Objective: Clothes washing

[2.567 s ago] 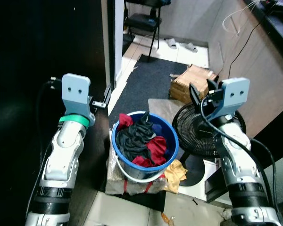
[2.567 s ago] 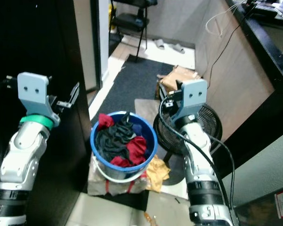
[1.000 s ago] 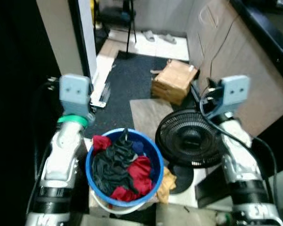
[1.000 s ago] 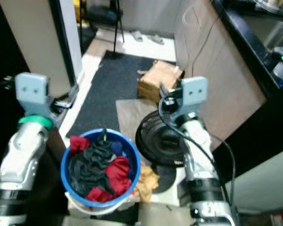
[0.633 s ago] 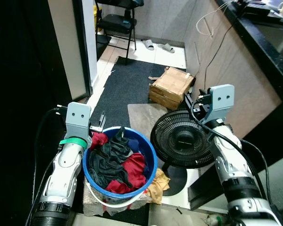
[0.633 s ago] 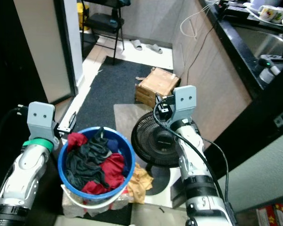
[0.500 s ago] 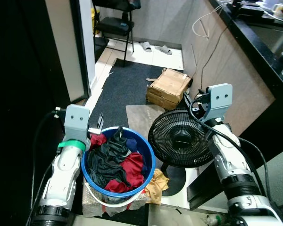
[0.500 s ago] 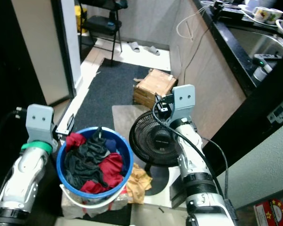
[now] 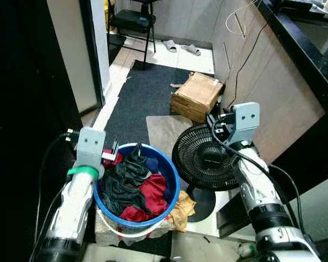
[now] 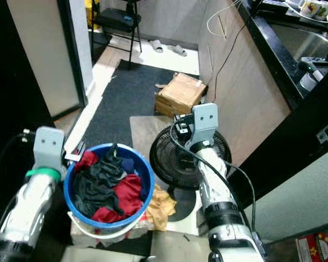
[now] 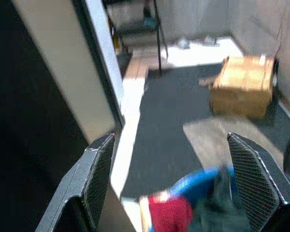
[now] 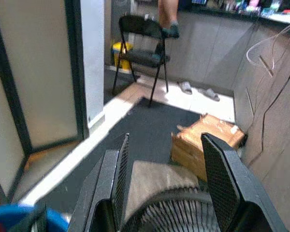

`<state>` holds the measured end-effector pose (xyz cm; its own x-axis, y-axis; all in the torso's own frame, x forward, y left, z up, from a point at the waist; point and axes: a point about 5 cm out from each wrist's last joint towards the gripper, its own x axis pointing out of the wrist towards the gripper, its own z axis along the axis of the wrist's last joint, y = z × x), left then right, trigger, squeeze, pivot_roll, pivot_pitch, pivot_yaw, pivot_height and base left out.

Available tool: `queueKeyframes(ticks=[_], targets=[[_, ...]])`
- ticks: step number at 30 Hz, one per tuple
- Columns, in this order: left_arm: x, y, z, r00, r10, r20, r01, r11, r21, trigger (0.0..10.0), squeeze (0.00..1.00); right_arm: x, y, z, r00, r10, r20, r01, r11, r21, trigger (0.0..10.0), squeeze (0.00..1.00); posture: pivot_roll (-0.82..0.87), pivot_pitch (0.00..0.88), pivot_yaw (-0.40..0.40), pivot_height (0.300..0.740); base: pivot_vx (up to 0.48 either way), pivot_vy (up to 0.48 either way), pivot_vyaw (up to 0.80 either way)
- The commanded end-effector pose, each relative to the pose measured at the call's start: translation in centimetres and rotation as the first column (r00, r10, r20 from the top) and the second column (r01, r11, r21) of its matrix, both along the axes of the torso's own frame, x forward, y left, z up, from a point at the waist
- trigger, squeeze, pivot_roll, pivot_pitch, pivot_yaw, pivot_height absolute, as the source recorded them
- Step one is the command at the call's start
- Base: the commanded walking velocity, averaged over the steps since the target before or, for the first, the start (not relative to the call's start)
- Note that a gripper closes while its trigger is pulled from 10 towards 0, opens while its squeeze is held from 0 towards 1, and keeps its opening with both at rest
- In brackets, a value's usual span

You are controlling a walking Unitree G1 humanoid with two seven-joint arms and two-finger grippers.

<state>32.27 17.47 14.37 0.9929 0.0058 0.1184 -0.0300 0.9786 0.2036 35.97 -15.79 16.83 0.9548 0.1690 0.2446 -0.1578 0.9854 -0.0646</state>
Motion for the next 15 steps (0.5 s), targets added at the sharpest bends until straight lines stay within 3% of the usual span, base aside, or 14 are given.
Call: queueKeyframes(ticks=[1, 3, 10, 11, 15], targets=[[0.0, -0.2, -0.1, 1.000, -0.014, -0.004, 0.014, 1.000, -0.022, 10.0, 0.00, -0.1, -0.5, -0.4, 1.000, -0.027, -0.007, 0.027, 1.000, 0.012, 10.0, 0.00, 0.01, 0.043, -0.002, 0.740, 0.000, 0.000, 0.00], [0.5, -0.2, 0.8, 0.999, -0.032, 0.014, 0.032, 0.999, -0.029, 10.0, 0.00, 0.1, -0.2, 0.2, 0.999, -0.035, 0.027, 0.034, 0.999, 0.012, 10.0, 0.00, -0.01, 0.047, 0.064, 0.740, 0.000, 0.000, 0.00], [1.1, -0.6, 1.2, 0.997, -0.069, 0.019, 0.069, 0.998, -0.007, 10.0, 0.00, 0.1, -0.3, 0.9, 0.997, -0.052, 0.062, 0.050, 0.998, 0.031, 10.0, 0.00, -0.01, 0.042, 0.093, 0.740, 0.000, 0.000, 0.00], [1.4, -0.7, 1.7, 0.995, -0.090, 0.030, 0.090, 0.996, 0.013, 10.0, 0.00, -0.1, -0.4, 0.5, 0.995, -0.075, 0.057, 0.073, 0.996, 0.051, 10.0, 0.00, 0.00, 0.030, 0.119, 0.740, 0.000, 0.000, 0.00], [1.7, -0.4, 2.4, 0.994, -0.104, 0.046, 0.103, 0.994, 0.037, 10.0, 0.00, -0.5, -0.2, -0.9, 0.997, -0.074, 0.015, 0.072, 0.995, 0.072, 10.0, 0.00, 0.00, 0.029, 0.101, 0.740, 0.000, 0.000, 0.00]])
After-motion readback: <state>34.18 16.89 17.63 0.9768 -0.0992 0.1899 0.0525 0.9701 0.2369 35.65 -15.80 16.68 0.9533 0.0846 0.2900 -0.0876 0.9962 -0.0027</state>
